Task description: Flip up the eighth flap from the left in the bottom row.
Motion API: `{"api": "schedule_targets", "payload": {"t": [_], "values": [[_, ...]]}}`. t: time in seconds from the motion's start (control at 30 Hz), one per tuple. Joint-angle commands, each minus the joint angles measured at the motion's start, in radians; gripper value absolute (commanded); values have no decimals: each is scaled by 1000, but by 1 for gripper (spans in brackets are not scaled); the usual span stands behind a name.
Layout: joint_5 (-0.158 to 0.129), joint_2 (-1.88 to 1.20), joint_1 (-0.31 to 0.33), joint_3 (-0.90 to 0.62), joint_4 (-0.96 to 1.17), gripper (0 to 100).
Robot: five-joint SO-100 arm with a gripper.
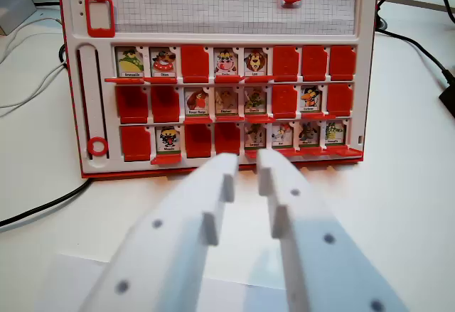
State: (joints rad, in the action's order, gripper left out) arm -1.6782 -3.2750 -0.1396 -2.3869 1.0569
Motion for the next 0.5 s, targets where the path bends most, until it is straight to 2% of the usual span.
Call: {"api": "schedule_targets", "payload": {"t": [0.0,0.47], "values": [[8,2,6,41,-2,3],[5,2,6,34,-6,3]]}}
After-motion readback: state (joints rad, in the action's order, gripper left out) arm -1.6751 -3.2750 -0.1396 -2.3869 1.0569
